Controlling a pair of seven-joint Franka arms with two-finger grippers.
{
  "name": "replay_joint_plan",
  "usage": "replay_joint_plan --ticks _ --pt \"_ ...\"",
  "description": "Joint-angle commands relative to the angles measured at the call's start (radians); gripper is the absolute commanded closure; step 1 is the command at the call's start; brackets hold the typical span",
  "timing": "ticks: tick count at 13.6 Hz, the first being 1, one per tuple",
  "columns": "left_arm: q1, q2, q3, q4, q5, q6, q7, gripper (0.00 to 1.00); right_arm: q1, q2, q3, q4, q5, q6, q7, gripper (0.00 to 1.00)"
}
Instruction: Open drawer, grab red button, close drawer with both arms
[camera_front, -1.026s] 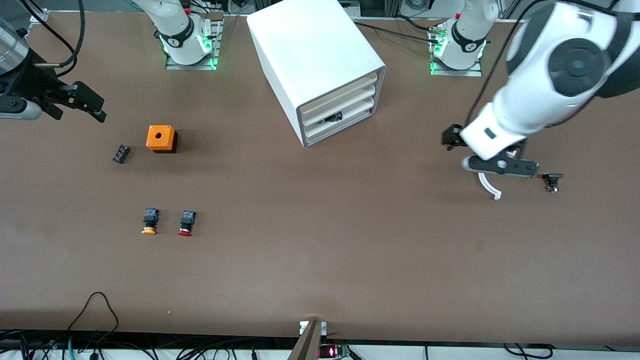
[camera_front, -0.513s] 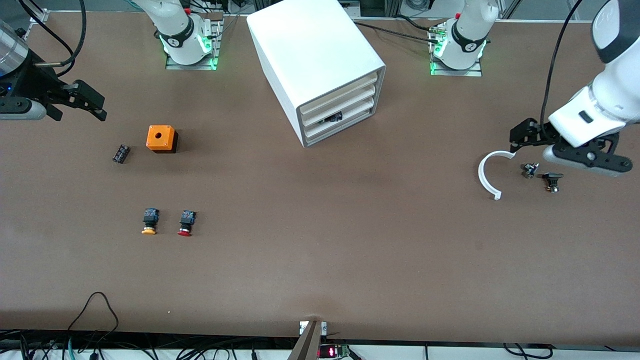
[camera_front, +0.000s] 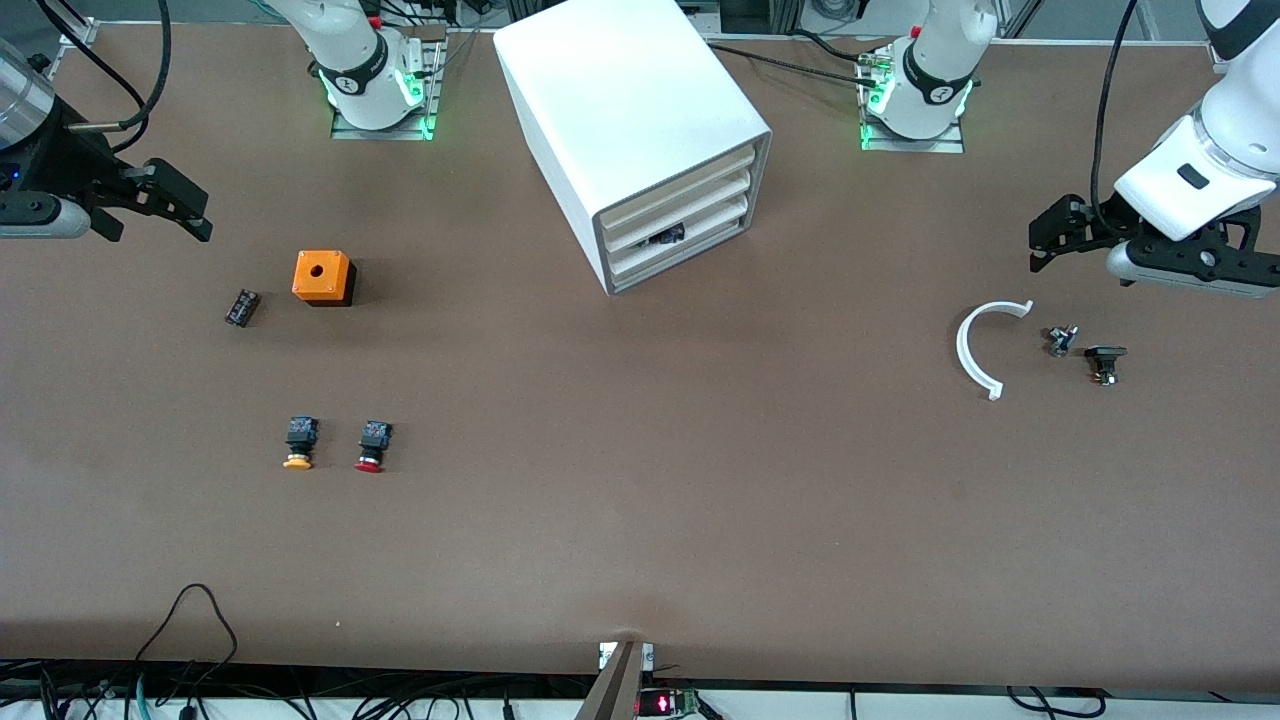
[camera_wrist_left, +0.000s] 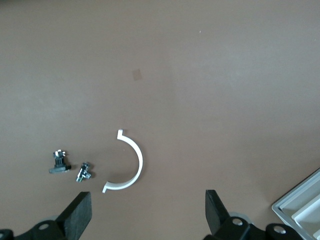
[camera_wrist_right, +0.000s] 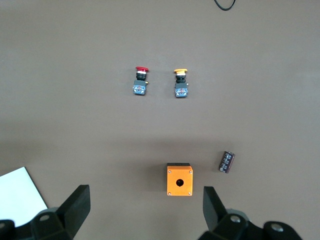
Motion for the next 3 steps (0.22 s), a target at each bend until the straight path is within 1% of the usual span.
replay_joint_plan --ticks 1,3 --pt "-0.007 -0.005 0.012 0.003 -0.004 -0.048 -0.003 0.00 0.000 0.009 0.002 0.025 0.010 -0.021 -0.015 0.00" --pt "-0.007 -0.004 0.012 0.008 -0.003 -0.054 -0.003 0.00 0.000 0.009 0.000 0.027 0.006 -0.021 -0.018 0.00"
